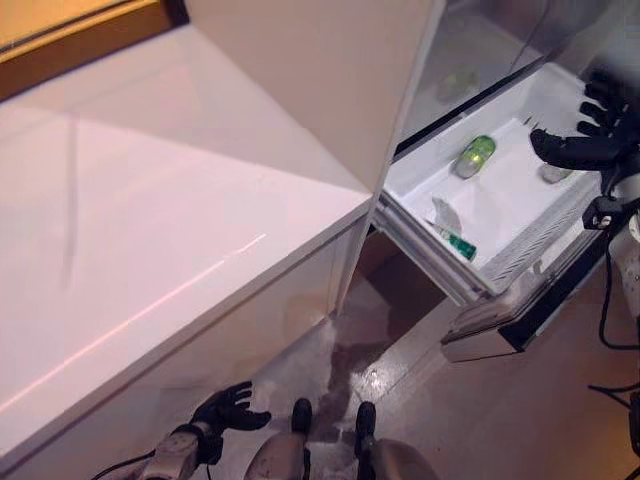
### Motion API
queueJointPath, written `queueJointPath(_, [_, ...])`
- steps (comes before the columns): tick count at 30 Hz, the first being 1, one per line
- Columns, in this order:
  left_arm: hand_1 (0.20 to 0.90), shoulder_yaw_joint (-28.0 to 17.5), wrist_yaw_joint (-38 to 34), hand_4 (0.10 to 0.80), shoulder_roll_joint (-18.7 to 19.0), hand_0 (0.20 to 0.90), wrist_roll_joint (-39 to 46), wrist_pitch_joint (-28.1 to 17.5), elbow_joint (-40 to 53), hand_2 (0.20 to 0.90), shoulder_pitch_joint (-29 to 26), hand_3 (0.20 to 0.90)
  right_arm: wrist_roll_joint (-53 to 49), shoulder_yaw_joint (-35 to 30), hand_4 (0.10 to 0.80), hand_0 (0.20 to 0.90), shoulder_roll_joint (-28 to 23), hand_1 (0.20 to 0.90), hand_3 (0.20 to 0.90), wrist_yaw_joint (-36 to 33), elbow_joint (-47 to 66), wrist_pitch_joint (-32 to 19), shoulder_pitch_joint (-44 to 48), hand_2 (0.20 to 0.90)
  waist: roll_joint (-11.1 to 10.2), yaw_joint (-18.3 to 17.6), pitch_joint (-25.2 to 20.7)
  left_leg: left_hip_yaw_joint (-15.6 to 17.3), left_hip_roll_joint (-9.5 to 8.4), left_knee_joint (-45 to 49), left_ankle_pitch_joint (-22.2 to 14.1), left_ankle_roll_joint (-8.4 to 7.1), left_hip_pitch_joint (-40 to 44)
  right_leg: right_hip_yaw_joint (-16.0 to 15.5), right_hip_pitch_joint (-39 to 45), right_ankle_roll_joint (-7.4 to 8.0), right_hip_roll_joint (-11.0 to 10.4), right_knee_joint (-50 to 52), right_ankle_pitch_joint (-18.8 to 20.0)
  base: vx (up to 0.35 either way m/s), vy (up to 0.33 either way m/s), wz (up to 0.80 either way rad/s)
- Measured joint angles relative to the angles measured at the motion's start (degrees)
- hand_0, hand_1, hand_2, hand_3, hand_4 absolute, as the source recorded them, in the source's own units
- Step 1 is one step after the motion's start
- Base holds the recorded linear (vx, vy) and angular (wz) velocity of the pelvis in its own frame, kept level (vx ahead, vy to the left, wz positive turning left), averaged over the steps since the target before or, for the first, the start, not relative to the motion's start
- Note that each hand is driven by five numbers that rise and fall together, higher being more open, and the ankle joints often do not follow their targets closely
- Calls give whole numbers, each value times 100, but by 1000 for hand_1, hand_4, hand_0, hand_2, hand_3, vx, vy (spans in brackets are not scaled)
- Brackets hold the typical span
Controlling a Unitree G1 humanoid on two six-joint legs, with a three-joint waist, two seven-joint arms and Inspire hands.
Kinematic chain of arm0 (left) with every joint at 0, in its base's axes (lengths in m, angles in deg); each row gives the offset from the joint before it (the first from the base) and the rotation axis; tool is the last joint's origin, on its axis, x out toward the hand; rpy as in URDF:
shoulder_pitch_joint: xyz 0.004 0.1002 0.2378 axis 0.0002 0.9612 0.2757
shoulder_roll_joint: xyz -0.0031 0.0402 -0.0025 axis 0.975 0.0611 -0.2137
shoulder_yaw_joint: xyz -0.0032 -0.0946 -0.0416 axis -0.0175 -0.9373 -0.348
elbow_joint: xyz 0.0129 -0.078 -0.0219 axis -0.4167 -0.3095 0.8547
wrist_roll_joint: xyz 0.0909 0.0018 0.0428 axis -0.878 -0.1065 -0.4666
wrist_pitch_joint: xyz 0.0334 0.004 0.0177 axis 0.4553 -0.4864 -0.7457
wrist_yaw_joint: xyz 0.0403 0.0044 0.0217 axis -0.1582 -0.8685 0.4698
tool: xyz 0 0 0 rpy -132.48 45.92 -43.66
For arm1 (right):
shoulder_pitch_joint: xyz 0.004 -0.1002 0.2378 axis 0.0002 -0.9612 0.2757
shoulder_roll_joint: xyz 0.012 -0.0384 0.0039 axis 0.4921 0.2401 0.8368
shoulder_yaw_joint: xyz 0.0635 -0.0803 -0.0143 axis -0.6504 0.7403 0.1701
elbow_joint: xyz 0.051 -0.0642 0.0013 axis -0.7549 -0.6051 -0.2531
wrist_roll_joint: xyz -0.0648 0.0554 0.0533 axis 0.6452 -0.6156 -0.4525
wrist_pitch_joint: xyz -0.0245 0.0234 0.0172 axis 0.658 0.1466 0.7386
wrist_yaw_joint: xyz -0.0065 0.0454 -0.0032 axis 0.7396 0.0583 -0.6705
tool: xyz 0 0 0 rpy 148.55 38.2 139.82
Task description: Put drinks into fridge and close the fridge
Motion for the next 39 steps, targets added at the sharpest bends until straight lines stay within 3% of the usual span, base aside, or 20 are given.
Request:
queueJointPath(6, [900,13,-12,800,-275,900,-197,-10,-299,900,303,900,-713,-478,800,900,891,900,900,-612,23,-409,-1075,900,102,-346,-575,204,50,-244,-17,18,341,189,205,33,31,-129,-11,74,0,-20])
queueJointPath(12, [900,52,18,800,-444,900,-313,-33,-402,900,363,900,-1042,-513,800,900,1489,900,900,-783,-17,-541,-1917,900,278,-532,-707,288,64,-184,-57,22,415,288,256,47,42,-101,-25,82,-35,-9])
queueJointPath(15, [900,191,15,800,-454,900,-363,-59,-404,900,314,900,-1149,-484,800,900,1620,900,900,-892,-103,-629,-2135,900,323,-529,-689,283,66,258,-259,20,269,283,164,29,26,222,-178,-18,-5,2])
queueJointPath(17, [900,488,12,800,-451,900,-353,-105,-400,900,202,900,-1315,-475,800,900,1635,900,900,-1053,-137,-838,-2129,900,361,-502,-602,258,48,802,-461,35,-43,260,-172,27,-20,861,-451,-82,0,11])
queueJointPath(23, [900,803,-174,800,-418,900,-95,-140,-292,900,-414,900,-2152,-448,800,900,1653,900,900,-1175,-619,-1038,-1536,900,247,-308,28,120,-140,2433,-964,115,-1290,166,-1473,-17,-291,2805,-1180,-150,29,19])
queueJointPath(28, [900,812,-346,800,-417,900,206,-175,-112,900,-591,900,-2722,-458,800,900,1719,900,900,-1035,-741,-1161,-1080,900,382,-230,365,66,-204,3158,-1110,129,-1921,140,-2030,16,-381,3453,-1314,-111,66,13])
queueJointPath(32, [900,700,-427,800,-424,900,397,-216,-19,900,-665,900,-2839,-427,800,900,1701,900,900,-536,-860,-1226,-649,900,423,-227,560,-35,-283,3558,-1113,129,-2395,80,-2436,-10,-463,3869,-1341,-82,81,13])
queueJointPath(39, [900,615,-451,800,-556,900,711,-243,132,900,-653,900,-2797,-279,800,900,1441,900,900,-105,-1230,-1303,-90,900,593,-69,686,-228,-338,3561,-1094,97,-2736,-68,-2733,-125,-496,3911,-1285,-59,72,10])
